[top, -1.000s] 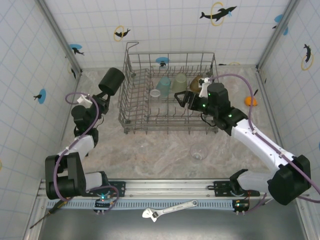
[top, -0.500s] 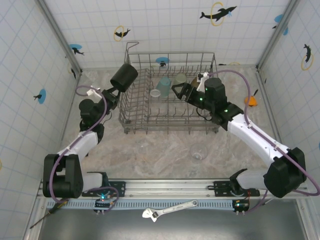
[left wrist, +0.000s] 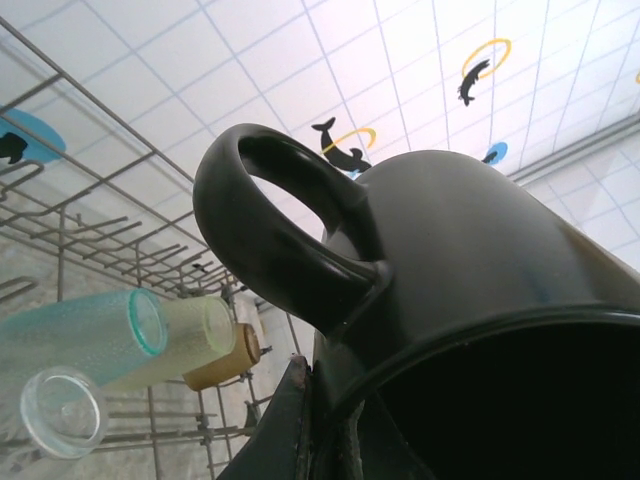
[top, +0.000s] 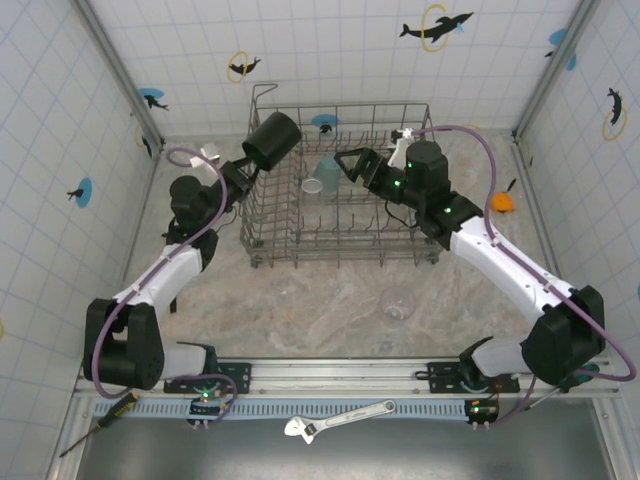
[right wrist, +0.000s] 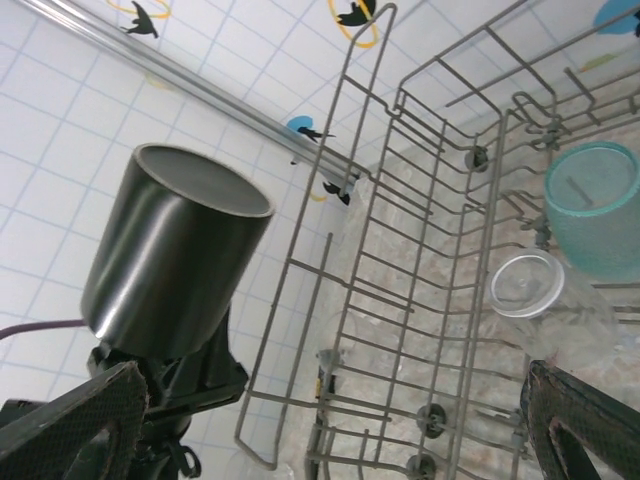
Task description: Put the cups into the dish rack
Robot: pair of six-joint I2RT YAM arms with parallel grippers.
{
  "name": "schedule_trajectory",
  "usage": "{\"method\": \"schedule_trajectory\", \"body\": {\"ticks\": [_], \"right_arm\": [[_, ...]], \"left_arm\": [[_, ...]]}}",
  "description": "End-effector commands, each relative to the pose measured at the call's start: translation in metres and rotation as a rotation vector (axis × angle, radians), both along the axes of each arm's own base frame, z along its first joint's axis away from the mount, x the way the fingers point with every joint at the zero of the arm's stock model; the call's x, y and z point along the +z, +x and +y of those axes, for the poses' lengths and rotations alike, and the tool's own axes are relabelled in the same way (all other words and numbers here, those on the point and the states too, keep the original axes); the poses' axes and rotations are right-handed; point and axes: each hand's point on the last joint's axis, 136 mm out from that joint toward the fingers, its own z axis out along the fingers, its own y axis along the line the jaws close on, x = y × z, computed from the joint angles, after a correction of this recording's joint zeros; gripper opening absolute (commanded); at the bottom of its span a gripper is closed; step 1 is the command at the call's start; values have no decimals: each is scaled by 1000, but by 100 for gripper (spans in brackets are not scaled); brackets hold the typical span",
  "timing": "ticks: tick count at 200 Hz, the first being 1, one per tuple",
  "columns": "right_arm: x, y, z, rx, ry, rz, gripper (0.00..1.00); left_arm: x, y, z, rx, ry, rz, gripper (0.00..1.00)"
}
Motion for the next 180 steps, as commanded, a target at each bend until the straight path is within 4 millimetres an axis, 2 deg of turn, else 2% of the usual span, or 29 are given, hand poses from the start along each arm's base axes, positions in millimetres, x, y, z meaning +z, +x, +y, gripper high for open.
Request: {"method": "schedule_trajectory", "body": {"ticks": [1,20,31,33,37,58,87,124,180], "right_arm": [[35,2,7,54,79,-52,100],[44,3,5,110,144,-35,100],[48,6,3,136,174,-17,100],[49,7,2,137,179,-15,100],[50,8,2,146,184,-8,100],[53,15,0,164,198,13,100],[47,23,-1,178,213,61,100],[42,27,8,240,243,127,100],[29,46,11,218,284,214,100]], "left_arm": [[41,1,-16,-66,29,-143,0],[39,10,-28,-117,55,-123,0],[27,14,-33,-139,68,-91,0],[37,15,-35,-141,65,-115,0],[41,17,-36,-145,68,-124,0],[36,24,-44,-160,106,-122,0],[34,28,-57,-203,135,-130,0],[27,30,-68,-253,150,-133,0],[23,28,-81,-286,180,-150,0]]}}
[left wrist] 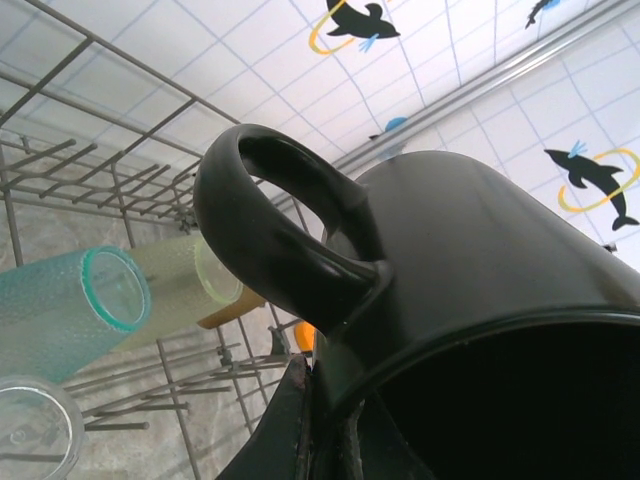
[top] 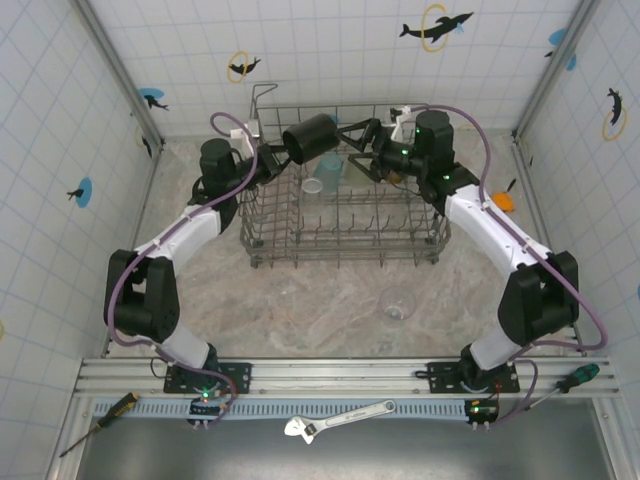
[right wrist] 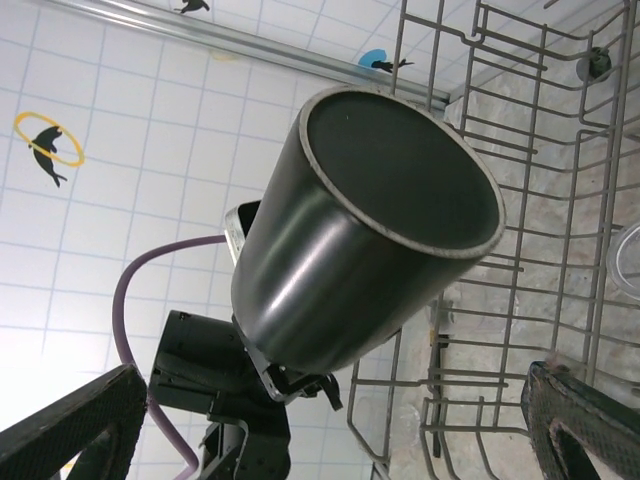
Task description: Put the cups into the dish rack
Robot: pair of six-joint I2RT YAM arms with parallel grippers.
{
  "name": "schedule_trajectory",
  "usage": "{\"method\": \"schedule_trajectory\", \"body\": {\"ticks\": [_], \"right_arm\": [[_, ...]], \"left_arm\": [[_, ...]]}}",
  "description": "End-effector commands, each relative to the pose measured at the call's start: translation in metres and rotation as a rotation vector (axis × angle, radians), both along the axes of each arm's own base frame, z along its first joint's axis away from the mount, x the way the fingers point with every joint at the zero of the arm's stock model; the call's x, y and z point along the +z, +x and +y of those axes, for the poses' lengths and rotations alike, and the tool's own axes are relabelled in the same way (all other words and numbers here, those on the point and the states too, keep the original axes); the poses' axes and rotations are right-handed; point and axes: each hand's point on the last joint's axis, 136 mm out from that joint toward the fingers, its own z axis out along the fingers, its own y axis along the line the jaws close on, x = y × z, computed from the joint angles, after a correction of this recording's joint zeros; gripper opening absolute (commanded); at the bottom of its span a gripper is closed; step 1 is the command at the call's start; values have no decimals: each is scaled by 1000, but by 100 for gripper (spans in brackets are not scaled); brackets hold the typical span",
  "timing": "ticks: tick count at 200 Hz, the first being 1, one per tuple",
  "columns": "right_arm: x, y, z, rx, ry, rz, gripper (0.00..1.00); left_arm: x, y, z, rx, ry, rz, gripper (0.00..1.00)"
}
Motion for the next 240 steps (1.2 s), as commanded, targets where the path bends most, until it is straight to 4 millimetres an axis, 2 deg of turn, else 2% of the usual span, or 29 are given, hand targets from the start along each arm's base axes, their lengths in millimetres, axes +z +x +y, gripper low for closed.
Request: {"method": "schedule_trajectory", "body": {"ticks": [1,119,163,179,213,240], "right_arm": [[19,6,3,12,59,-5,100],[-2,29,6,-90,140,177,100],[-13,34,15,-103,146,228,100],[-21,36,18,-112,145,255,98],[-23,38,24,-118,159,263,92],[-26,42,21,-145,162,256,79]], "left_arm": [[45,-5,-11,-51,-12,-174,0],[37,-9,-27,-93,60,-202,0],[35,-10,-32,-102,63,-200,0],[33,-10,-33,-102,64,-198,0],[30,-10,-35,-113,65,-190,0],[31,-12,-36,-120,65,-190,0]]}}
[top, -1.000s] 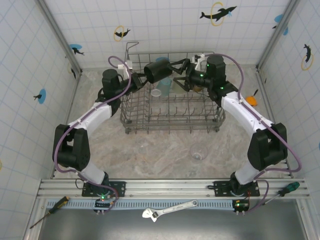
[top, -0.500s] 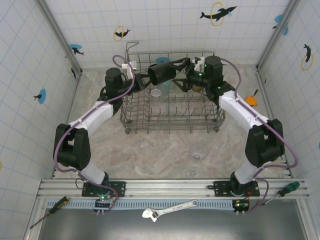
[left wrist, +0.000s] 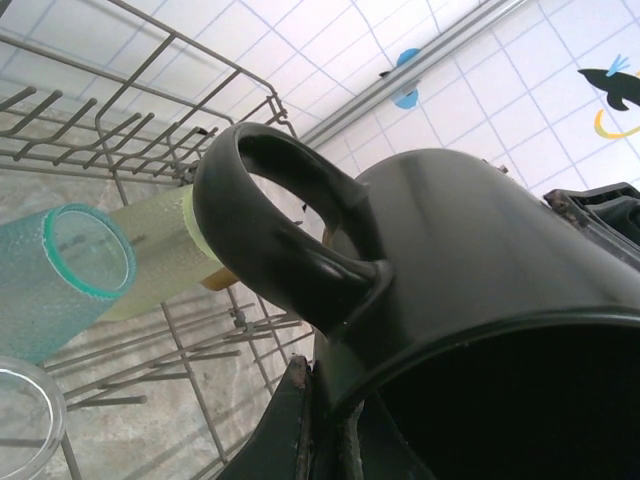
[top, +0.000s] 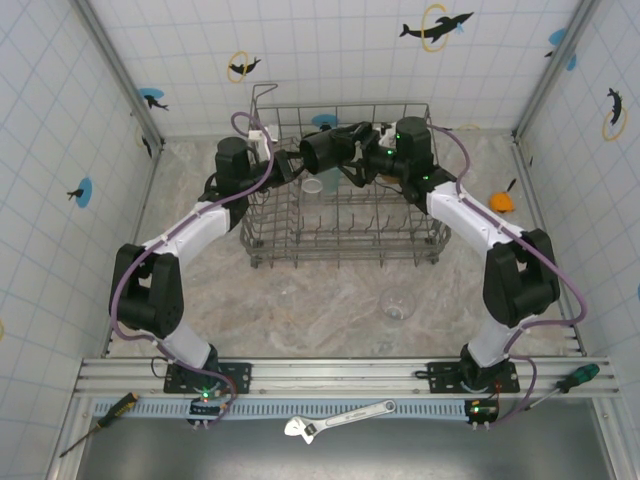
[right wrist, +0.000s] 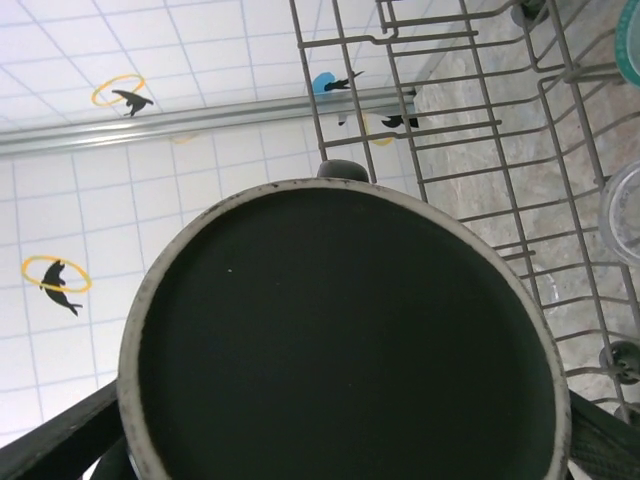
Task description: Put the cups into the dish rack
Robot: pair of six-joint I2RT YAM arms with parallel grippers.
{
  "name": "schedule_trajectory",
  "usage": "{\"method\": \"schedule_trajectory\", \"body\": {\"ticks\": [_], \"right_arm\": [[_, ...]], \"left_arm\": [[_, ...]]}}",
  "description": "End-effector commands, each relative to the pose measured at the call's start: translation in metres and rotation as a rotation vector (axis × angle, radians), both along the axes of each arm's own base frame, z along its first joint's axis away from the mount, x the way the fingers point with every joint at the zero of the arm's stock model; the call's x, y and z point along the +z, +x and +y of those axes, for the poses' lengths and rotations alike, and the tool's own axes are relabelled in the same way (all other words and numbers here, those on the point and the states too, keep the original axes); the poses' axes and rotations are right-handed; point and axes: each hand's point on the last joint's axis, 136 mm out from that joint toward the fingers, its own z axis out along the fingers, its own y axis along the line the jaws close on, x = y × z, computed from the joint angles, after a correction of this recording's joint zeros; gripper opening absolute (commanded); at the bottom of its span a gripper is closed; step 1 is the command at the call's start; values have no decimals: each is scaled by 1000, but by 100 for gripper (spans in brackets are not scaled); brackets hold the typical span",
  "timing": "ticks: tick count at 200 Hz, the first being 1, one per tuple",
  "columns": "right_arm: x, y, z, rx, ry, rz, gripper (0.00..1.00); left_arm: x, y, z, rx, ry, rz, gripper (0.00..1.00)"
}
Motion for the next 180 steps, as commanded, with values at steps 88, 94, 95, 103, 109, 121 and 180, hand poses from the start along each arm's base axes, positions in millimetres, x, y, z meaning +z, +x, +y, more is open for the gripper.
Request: {"method": "schedule_trajectory", "body": {"ticks": [88,94,95,103,109,121,180], "right_arm": [[35,14,-5,-84,52,-168,22],[36,14,-6,-92,44,-184,19],[37,15,-7,-94,43,-185,18],[39,15,-10,-107,33,-201,13],[41,15,-11,-115,31,-216,11],[45,15,-14,-128,23,-240,8],[56,20,-27,-195,-14,-323,0]], "left_arm": [[48,-3,-5,-32,-31,-166,0],[48,-2,-5,-28,-30,-166,3],[48,-2,-5,-28,-30,-165,3],[48,-2,-5,-27,-30,-166,3],[49,-2,-5,-30,-32,-168,3],[50,-3,-5,-31,-33,-168,8],[57,-10,-4,-42,-35,-183,48]]}}
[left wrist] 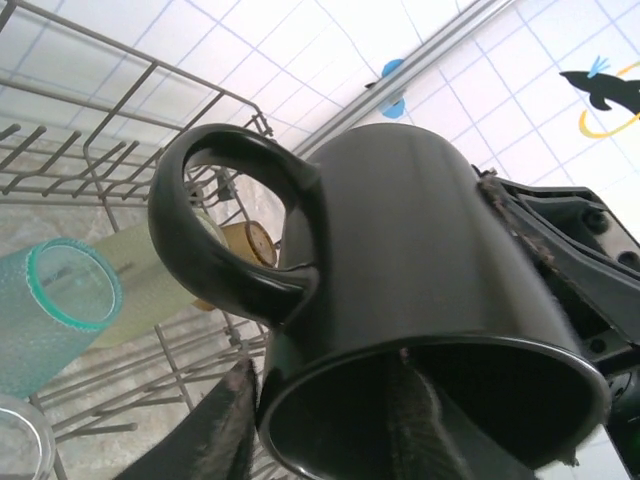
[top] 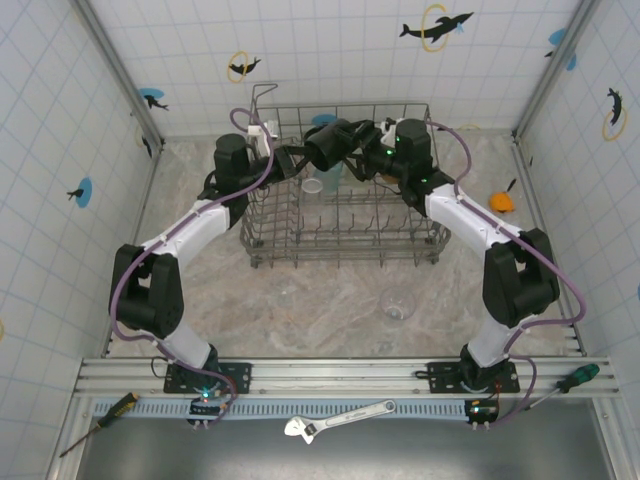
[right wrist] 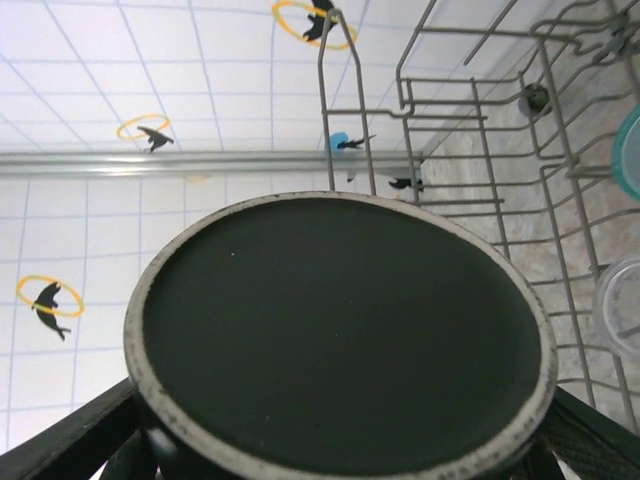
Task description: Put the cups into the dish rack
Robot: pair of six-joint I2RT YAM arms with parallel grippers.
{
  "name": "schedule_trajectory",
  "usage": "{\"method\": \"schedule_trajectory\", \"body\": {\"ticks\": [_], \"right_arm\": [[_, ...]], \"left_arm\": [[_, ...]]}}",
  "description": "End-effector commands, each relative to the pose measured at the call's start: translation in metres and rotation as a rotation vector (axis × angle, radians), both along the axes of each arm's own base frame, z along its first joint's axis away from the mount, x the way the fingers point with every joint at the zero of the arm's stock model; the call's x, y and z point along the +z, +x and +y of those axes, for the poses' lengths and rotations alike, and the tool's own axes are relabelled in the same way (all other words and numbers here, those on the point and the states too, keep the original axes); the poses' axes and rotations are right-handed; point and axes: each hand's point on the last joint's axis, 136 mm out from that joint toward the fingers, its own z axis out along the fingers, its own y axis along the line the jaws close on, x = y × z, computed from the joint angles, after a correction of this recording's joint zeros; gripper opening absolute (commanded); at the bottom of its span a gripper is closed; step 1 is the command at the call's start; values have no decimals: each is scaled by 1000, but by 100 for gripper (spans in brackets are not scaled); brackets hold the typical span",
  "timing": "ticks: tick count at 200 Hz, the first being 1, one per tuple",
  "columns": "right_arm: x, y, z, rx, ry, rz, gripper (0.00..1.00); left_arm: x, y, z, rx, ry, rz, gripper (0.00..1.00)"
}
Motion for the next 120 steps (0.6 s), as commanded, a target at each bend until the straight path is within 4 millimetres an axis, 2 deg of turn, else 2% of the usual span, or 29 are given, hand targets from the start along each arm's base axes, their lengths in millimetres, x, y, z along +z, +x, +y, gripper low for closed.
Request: {"method": "schedule_trajectory", "body": {"ticks": [1,34,93,120], "right_arm": [[54,1,-16,-70,31,-195,0],[54,4,-19,-89,18,-222,0],[52,6,-26,-119,-65,-295,0],[47,9,-32,-135,-157,-337,0]], "left_arm": [[44,-12,-3,-43,-34,-131,49],[42,-17,-2,-51,-21,-123,70],[29,-22,6,-20,67,-109,83],[25,-25,14,20,118,-108,94]]}}
